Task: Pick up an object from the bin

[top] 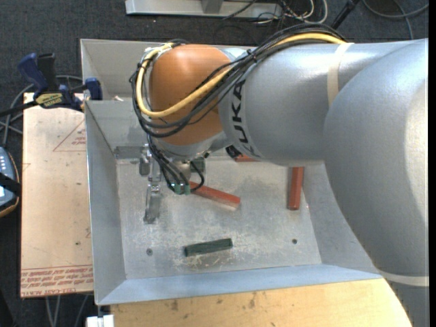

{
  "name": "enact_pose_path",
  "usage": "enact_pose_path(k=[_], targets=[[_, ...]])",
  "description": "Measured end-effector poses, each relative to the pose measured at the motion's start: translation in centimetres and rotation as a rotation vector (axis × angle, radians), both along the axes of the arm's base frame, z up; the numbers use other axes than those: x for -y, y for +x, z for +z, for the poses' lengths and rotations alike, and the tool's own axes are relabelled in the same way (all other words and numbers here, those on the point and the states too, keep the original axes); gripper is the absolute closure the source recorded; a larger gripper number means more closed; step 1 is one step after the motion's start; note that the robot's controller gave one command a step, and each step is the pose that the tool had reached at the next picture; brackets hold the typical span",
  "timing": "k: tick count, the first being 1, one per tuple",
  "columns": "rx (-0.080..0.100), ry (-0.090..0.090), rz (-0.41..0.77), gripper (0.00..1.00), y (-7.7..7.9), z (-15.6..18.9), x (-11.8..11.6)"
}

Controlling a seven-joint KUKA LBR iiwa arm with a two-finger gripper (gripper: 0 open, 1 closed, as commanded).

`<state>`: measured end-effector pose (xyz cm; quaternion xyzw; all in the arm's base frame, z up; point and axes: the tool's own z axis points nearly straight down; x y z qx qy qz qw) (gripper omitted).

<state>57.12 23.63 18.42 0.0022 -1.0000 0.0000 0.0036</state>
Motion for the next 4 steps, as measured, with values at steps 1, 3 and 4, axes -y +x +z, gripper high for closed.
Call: enact_pose_path(k=[1,3,4], targets=[[-0.001,-0.005,-0.097,0.00,-5.3,-3.7,8.6],[0.006,0.001,-0.027,1.00,-5.6,-11.1,16.0],[0.016,0.002,-0.032,1.00,-6.7,2.4,15.3]])
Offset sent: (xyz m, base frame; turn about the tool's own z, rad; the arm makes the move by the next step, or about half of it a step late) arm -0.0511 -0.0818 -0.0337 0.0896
